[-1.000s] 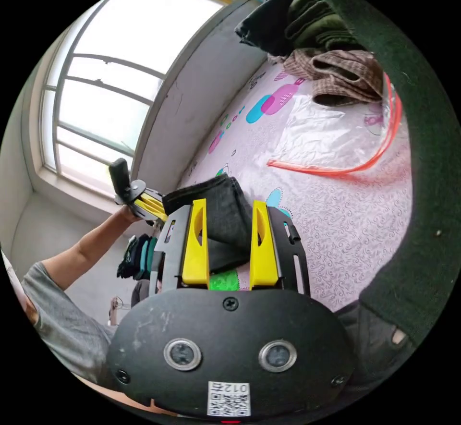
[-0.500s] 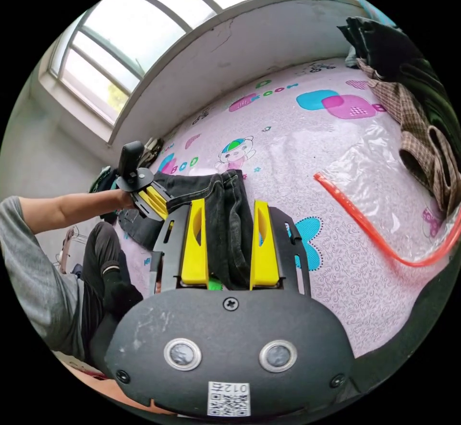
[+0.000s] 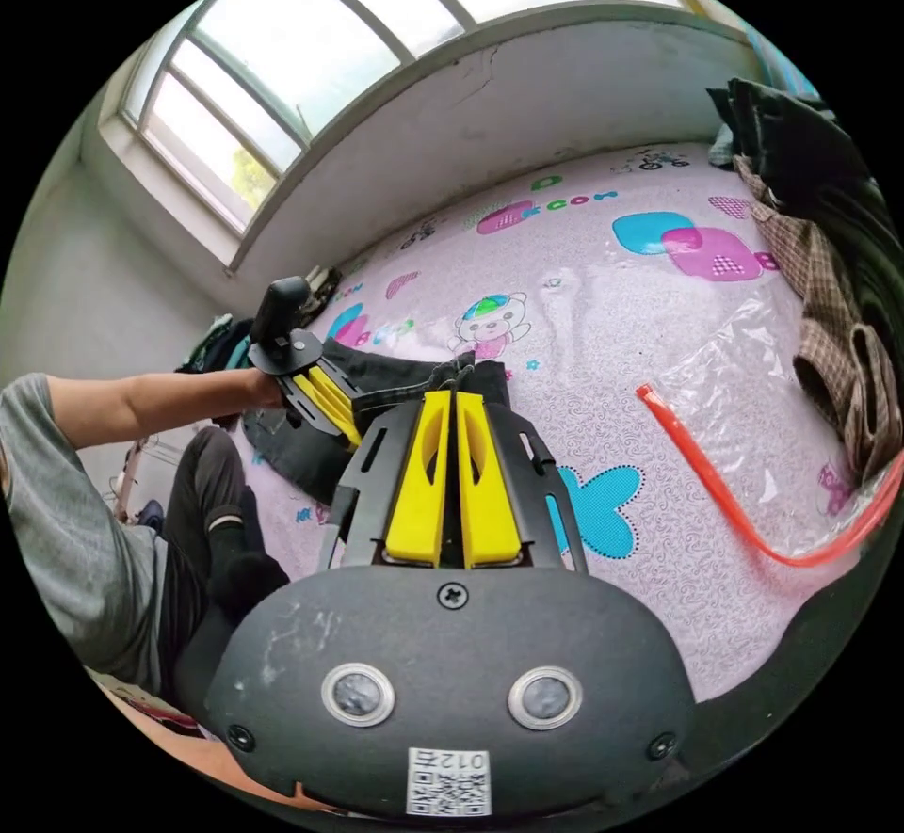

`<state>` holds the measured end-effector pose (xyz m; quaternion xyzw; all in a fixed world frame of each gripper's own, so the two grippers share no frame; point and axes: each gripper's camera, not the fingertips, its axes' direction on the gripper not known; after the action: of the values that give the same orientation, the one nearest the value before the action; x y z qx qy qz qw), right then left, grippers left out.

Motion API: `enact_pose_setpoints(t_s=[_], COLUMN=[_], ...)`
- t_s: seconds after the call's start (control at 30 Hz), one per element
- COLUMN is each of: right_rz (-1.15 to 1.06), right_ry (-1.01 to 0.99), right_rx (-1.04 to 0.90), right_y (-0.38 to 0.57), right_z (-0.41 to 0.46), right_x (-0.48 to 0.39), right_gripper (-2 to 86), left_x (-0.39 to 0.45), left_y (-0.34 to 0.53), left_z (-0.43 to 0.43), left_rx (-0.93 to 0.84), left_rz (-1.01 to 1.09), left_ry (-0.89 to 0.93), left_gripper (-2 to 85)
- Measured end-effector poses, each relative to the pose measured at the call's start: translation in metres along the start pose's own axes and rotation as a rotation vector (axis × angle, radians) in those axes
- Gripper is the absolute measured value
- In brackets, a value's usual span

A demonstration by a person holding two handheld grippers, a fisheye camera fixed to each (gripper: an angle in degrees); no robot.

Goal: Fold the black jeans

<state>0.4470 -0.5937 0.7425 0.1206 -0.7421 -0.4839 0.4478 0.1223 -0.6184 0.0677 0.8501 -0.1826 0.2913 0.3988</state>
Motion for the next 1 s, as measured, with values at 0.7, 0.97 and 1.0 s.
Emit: enact_pose_setpoints(t_s=[0.7,0.97,1.0], right_rz=[0.313,0.161,0.145], right_ry=[0.183,0.205,0.193], right_rx=[0.818,0.831,0.83], right_y=[0.149,0.174,0.175], right_z=[-0.184,-0.185,-0.181], right_x=[-0.032,-0.11,-0.118], right_gripper=[-0.8,-0.8,-0.8], left_x=[0.315,0.383,0.39], left_y=[-0.249,-0.206,-0.189], left_z=[-0.124,-0.205,-0.222], left_rx=[-0.071,0.041,0.056], left_rz=[0.472,0.505,0.506], left_ry=[-0.701,-0.627,-0.62], left_gripper=[0.0,0.0,0.0])
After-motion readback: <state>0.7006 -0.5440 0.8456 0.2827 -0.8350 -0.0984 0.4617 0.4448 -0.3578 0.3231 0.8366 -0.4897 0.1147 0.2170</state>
